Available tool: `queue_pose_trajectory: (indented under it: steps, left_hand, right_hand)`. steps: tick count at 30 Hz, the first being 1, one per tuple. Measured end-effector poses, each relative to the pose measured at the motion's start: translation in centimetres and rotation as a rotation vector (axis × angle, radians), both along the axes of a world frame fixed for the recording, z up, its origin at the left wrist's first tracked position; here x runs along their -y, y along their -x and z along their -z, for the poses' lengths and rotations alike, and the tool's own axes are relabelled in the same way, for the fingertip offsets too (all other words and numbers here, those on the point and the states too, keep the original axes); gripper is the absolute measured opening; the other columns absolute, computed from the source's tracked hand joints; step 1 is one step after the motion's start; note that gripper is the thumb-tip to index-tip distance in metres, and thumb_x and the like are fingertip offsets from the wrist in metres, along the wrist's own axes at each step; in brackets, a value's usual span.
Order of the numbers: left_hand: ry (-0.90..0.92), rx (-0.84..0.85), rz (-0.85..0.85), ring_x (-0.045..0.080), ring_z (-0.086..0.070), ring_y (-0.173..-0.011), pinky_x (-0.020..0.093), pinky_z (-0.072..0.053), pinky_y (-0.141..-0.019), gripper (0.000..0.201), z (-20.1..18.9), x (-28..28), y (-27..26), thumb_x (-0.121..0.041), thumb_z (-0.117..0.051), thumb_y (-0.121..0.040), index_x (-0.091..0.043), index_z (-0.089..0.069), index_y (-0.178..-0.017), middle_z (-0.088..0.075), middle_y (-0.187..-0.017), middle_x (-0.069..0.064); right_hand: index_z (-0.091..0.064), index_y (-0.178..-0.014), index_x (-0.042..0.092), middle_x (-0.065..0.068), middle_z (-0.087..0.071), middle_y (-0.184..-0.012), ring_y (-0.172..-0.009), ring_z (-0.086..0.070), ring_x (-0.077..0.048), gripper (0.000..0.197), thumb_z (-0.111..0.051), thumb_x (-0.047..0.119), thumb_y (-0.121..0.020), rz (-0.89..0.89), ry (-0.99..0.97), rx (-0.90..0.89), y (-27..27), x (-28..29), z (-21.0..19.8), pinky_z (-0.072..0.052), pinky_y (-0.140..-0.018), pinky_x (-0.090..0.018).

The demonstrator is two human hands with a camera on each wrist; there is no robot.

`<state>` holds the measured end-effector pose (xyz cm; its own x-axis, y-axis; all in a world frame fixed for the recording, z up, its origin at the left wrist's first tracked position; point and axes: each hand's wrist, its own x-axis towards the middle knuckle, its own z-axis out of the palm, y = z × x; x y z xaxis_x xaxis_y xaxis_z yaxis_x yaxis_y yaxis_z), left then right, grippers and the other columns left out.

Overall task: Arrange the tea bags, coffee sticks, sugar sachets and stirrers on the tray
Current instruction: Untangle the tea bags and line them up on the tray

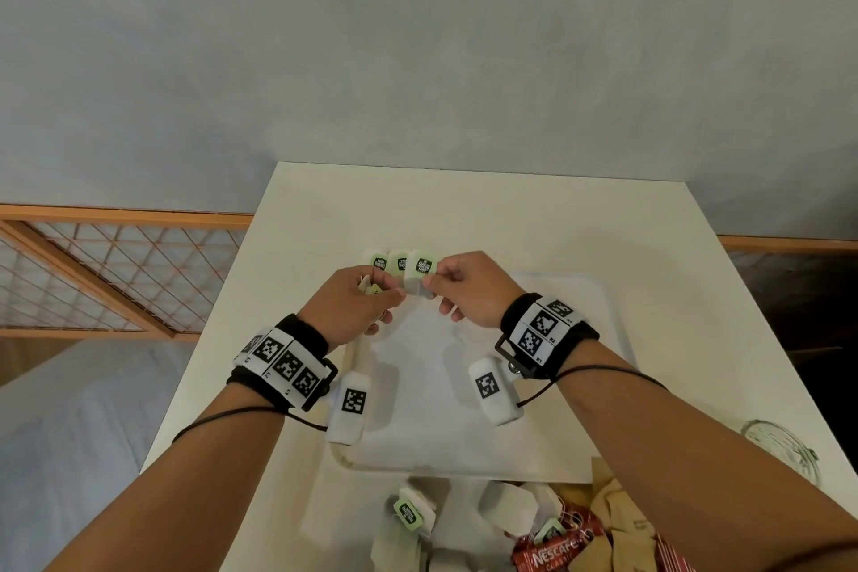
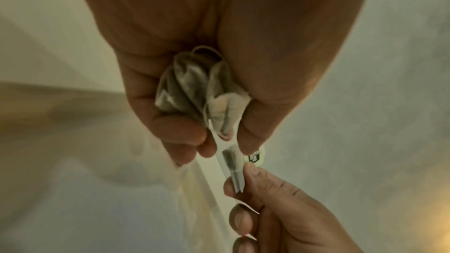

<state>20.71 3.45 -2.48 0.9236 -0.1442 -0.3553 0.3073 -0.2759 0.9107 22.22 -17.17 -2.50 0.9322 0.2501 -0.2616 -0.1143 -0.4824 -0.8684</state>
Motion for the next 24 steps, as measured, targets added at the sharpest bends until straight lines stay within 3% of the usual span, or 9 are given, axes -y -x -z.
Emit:
queue_pose_trajectory:
  steps: [4, 7, 10, 13, 16, 20, 22, 24]
  left_hand:
    - [0.110, -0.191, -0.026, 0.026, -0.064, -0.069, 0.024, -0.045, -0.046, 0.008, -0.1, -0.5, 0.1, -0.008, -0.069, -0.091, -0.010, -0.061, -0.089, -0.066, -0.084, 0.012]
    - [0.132, -0.266, -0.004, 0.028, -0.066, -0.070, 0.024, -0.046, -0.046, 0.010, -0.1, -0.8, 0.1, -0.010, -0.068, -0.091, -0.012, -0.060, -0.087, -0.067, -0.085, 0.012]
    - [0.133, -0.292, 0.003, 0.029, -0.067, -0.074, 0.025, -0.047, -0.047, 0.009, -0.1, -0.9, 0.0, -0.013, -0.070, -0.090, -0.011, -0.062, -0.091, -0.069, -0.087, 0.012]
    - [0.150, -0.299, -0.008, 0.028, -0.068, -0.075, 0.027, -0.049, -0.049, 0.020, -0.2, -0.7, -0.1, -0.021, -0.072, -0.091, -0.008, -0.065, -0.104, -0.070, -0.090, 0.012]
    - [0.174, -0.298, -0.015, 0.027, -0.068, -0.074, 0.026, -0.050, -0.051, 0.029, -0.4, -0.5, -0.1, -0.035, -0.071, -0.091, -0.009, -0.063, -0.102, -0.070, -0.090, 0.011]
    - [0.161, -0.276, -0.009, 0.025, -0.068, -0.074, 0.027, -0.051, -0.052, 0.055, -0.8, -0.4, 0.0, -0.064, -0.063, -0.084, -0.011, -0.062, -0.098, -0.069, -0.086, 0.009]
    - [0.156, -0.272, -0.008, 0.025, -0.069, -0.074, 0.027, -0.050, -0.052, 0.067, -0.9, -0.4, 0.0, -0.072, -0.060, -0.077, -0.010, -0.062, -0.102, -0.069, -0.086, 0.009]
    - [0.153, -0.276, -0.010, 0.024, -0.069, -0.074, 0.026, -0.049, -0.052, 0.072, -0.8, -0.3, 0.0, -0.076, -0.054, -0.080, -0.010, -0.063, -0.107, -0.070, -0.086, 0.008]
  right_hand:
    - [-0.069, -0.083, -0.001, -0.013, -0.070, -0.078, -0.057, -0.060, -0.016, 0.030, -0.060, 0.022, -0.099, 0.071, 0.170, 0.035, -2.5, 0.5, 0.6, -0.054, -0.054, -0.029]
    - [-0.070, -0.073, 0.004, -0.010, -0.066, -0.065, -0.055, -0.057, -0.020, 0.031, -0.066, 0.025, -0.095, 0.044, 0.342, 0.013, -3.6, 0.3, 1.4, -0.055, -0.062, -0.035]
    - [-0.073, -0.077, 0.002, -0.009, -0.065, -0.067, -0.061, -0.058, -0.024, 0.029, -0.070, 0.026, -0.093, 0.061, 0.438, 0.020, -4.0, -0.3, 2.1, -0.057, -0.069, -0.039]
    - [-0.066, -0.064, 0.013, -0.005, -0.062, -0.063, -0.061, -0.057, -0.024, 0.032, -0.072, 0.028, -0.091, 0.106, 0.486, 0.066, -4.2, -0.8, 2.4, -0.048, -0.057, -0.032]
    - [-0.055, -0.057, 0.018, 0.001, -0.052, -0.055, -0.054, -0.050, -0.022, 0.040, -0.074, 0.033, -0.089, 0.137, 0.512, 0.057, -4.2, -1.2, 2.6, -0.036, -0.050, -0.025]
    - [-0.063, -0.072, 0.012, -0.001, -0.059, -0.063, -0.061, -0.057, -0.026, 0.038, -0.066, 0.045, -0.091, 0.080, 0.588, 0.093, -3.5, -1.0, 1.5, -0.043, -0.053, -0.028]
    - [-0.068, -0.088, 0.017, 0.001, -0.064, -0.077, -0.071, -0.061, -0.022, 0.030, -0.065, 0.046, -0.092, 0.022, 0.493, 0.144, -2.5, -0.8, 0.5, -0.049, -0.063, -0.031]
    - [-0.068, -0.099, 0.023, 0.004, -0.064, -0.084, -0.069, -0.061, -0.015, 0.025, -0.069, 0.046, -0.090, -0.077, 0.299, 0.144, -1.1, -1.0, -0.6, -0.048, -0.065, -0.028]
